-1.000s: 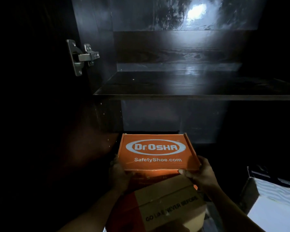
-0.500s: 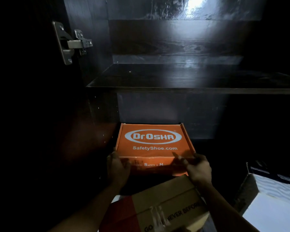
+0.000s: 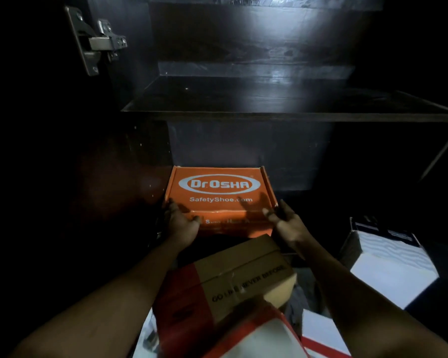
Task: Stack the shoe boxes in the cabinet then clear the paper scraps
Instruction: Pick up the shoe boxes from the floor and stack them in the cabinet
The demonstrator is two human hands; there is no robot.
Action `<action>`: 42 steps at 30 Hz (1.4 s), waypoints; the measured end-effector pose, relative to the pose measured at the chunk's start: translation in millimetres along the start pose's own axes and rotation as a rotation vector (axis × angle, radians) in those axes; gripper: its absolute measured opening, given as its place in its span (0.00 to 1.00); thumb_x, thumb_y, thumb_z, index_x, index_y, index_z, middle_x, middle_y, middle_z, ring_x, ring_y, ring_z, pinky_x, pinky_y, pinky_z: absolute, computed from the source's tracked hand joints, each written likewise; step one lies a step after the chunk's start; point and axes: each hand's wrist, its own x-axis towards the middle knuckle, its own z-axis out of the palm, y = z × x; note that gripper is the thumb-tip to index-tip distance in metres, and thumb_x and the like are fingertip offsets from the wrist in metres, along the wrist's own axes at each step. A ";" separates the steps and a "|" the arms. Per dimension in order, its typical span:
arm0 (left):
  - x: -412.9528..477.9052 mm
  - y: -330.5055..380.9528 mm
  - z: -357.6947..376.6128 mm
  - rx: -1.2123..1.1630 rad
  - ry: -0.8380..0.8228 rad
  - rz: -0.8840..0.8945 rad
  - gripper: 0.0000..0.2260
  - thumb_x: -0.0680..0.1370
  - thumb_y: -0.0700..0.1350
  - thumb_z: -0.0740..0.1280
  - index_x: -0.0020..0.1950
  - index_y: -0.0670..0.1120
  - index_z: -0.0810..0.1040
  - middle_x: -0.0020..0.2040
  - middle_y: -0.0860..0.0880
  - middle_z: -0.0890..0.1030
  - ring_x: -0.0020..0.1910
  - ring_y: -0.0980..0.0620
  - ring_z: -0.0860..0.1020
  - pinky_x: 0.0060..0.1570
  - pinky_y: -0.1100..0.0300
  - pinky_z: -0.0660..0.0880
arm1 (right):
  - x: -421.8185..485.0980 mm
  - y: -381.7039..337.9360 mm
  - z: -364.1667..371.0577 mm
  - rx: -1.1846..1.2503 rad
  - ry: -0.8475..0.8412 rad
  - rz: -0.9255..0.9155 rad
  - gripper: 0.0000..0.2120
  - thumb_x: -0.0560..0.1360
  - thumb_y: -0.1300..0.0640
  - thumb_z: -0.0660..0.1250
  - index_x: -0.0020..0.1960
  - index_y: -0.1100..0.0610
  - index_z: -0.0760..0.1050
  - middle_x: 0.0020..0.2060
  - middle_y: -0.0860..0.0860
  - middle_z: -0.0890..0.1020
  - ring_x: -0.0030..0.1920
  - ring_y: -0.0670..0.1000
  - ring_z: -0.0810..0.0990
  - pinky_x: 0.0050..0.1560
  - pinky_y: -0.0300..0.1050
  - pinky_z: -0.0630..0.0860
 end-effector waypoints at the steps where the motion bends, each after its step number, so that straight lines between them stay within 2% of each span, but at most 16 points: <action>1: -10.7 3.2 -2.4 -0.003 -0.004 0.025 0.42 0.77 0.40 0.73 0.82 0.43 0.50 0.76 0.38 0.66 0.74 0.37 0.66 0.72 0.46 0.65 | -9.9 -9.1 -4.1 -0.007 0.015 -0.013 0.19 0.79 0.57 0.70 0.69 0.50 0.72 0.55 0.49 0.80 0.53 0.47 0.77 0.50 0.33 0.72; 3: -32.5 9.1 -10.9 0.018 0.000 0.091 0.42 0.76 0.43 0.74 0.82 0.44 0.50 0.77 0.39 0.65 0.75 0.38 0.66 0.73 0.46 0.65 | -29.8 -28.2 -14.1 -0.066 -0.009 -0.037 0.14 0.78 0.54 0.71 0.61 0.45 0.72 0.53 0.46 0.79 0.50 0.45 0.78 0.48 0.32 0.75; 5: -57.9 12.6 -26.0 0.039 0.033 0.186 0.43 0.76 0.47 0.74 0.82 0.44 0.51 0.78 0.40 0.64 0.76 0.38 0.64 0.75 0.44 0.64 | -49.8 -44.7 -26.8 -0.127 -0.064 -0.062 0.12 0.75 0.48 0.74 0.55 0.43 0.75 0.57 0.46 0.82 0.52 0.46 0.82 0.58 0.44 0.79; 6: -73.8 13.6 -35.3 0.035 0.045 0.232 0.43 0.75 0.49 0.74 0.82 0.45 0.52 0.78 0.41 0.63 0.76 0.39 0.64 0.75 0.43 0.63 | -62.3 -53.6 -32.9 -0.175 -0.085 -0.087 0.15 0.74 0.46 0.74 0.58 0.42 0.75 0.59 0.45 0.81 0.55 0.47 0.82 0.62 0.47 0.77; 9: -133.5 10.8 -64.1 0.061 0.043 0.327 0.43 0.74 0.57 0.70 0.82 0.49 0.52 0.79 0.43 0.63 0.76 0.40 0.64 0.72 0.40 0.66 | -113.3 -76.4 -49.5 -0.294 -0.158 -0.177 0.25 0.75 0.45 0.72 0.70 0.47 0.72 0.57 0.37 0.76 0.62 0.44 0.76 0.62 0.40 0.70; 11: -175.5 -1.1 -78.5 0.104 -0.032 0.345 0.42 0.76 0.56 0.71 0.82 0.53 0.50 0.81 0.47 0.59 0.77 0.44 0.62 0.73 0.41 0.66 | -154.8 -82.5 -59.7 -0.405 -0.214 -0.181 0.32 0.76 0.42 0.70 0.76 0.51 0.67 0.61 0.38 0.73 0.65 0.43 0.72 0.64 0.38 0.66; 14: -223.6 -30.4 -92.8 0.172 -0.175 0.253 0.42 0.77 0.55 0.71 0.82 0.57 0.48 0.81 0.51 0.58 0.78 0.45 0.62 0.73 0.41 0.65 | -209.4 -65.4 -76.3 -0.479 -0.241 -0.117 0.38 0.76 0.39 0.68 0.79 0.52 0.60 0.73 0.46 0.69 0.70 0.47 0.71 0.64 0.38 0.66; 16: -250.9 -50.9 -99.7 0.202 -0.239 0.211 0.41 0.77 0.57 0.70 0.81 0.59 0.47 0.78 0.51 0.64 0.74 0.44 0.69 0.71 0.44 0.69 | -244.9 -47.1 -87.0 -0.488 -0.208 -0.110 0.36 0.77 0.40 0.67 0.79 0.53 0.61 0.73 0.50 0.71 0.66 0.47 0.73 0.61 0.37 0.67; 22: -295.8 -123.0 -104.2 0.194 -0.313 0.194 0.33 0.70 0.64 0.70 0.74 0.63 0.64 0.66 0.57 0.76 0.63 0.54 0.78 0.61 0.43 0.78 | -312.4 4.4 -103.4 -0.461 -0.222 0.052 0.44 0.68 0.31 0.68 0.79 0.48 0.61 0.76 0.50 0.68 0.73 0.55 0.70 0.66 0.50 0.73; 26: -326.9 -148.2 -103.7 0.205 -0.269 0.081 0.46 0.66 0.69 0.72 0.79 0.55 0.60 0.73 0.50 0.71 0.70 0.47 0.73 0.67 0.44 0.74 | -324.8 20.5 -92.3 -0.482 -0.301 0.035 0.54 0.61 0.27 0.75 0.79 0.44 0.58 0.77 0.47 0.65 0.75 0.53 0.67 0.71 0.54 0.69; 28: -336.8 -166.1 -103.7 0.217 -0.292 0.000 0.50 0.60 0.74 0.74 0.76 0.57 0.61 0.71 0.52 0.74 0.70 0.47 0.73 0.65 0.41 0.75 | -328.3 24.9 -85.3 -0.490 -0.359 0.015 0.50 0.62 0.36 0.80 0.78 0.44 0.60 0.73 0.41 0.69 0.69 0.46 0.72 0.67 0.46 0.72; 30: -343.8 -186.6 -102.9 0.227 -0.317 -0.103 0.54 0.52 0.78 0.75 0.72 0.59 0.61 0.67 0.54 0.75 0.68 0.46 0.74 0.62 0.39 0.76 | -330.5 26.7 -81.1 -0.476 -0.426 -0.002 0.41 0.66 0.50 0.82 0.71 0.39 0.62 0.61 0.34 0.73 0.54 0.34 0.77 0.52 0.29 0.75; 31: -347.5 -196.7 -102.2 0.235 -0.325 -0.134 0.55 0.50 0.78 0.75 0.71 0.59 0.61 0.66 0.53 0.74 0.68 0.45 0.74 0.62 0.39 0.76 | -330.1 29.0 -80.3 -0.476 -0.457 -0.011 0.42 0.65 0.53 0.83 0.68 0.38 0.61 0.58 0.33 0.74 0.52 0.34 0.78 0.46 0.27 0.76; 37: -368.7 -222.6 -105.8 0.113 -0.381 -0.138 0.63 0.46 0.68 0.84 0.74 0.62 0.55 0.70 0.49 0.68 0.71 0.47 0.70 0.63 0.42 0.77 | -318.4 52.9 -77.8 -0.513 -0.497 -0.027 0.57 0.57 0.53 0.86 0.76 0.38 0.56 0.63 0.41 0.74 0.61 0.47 0.77 0.53 0.42 0.83; 39: -374.4 -225.3 -105.5 -0.001 -0.412 -0.084 0.63 0.48 0.59 0.88 0.74 0.62 0.54 0.69 0.52 0.71 0.69 0.50 0.74 0.60 0.44 0.80 | -315.3 56.7 -77.1 -0.528 -0.483 -0.028 0.61 0.55 0.52 0.87 0.77 0.38 0.53 0.64 0.43 0.73 0.63 0.49 0.77 0.56 0.49 0.83; 42: -380.5 -229.2 -106.3 -0.062 -0.430 -0.039 0.60 0.51 0.51 0.89 0.74 0.60 0.55 0.64 0.55 0.77 0.64 0.54 0.78 0.56 0.50 0.82 | -311.3 61.5 -76.8 -0.528 -0.485 -0.064 0.61 0.54 0.52 0.87 0.75 0.34 0.54 0.64 0.41 0.73 0.63 0.46 0.76 0.58 0.50 0.82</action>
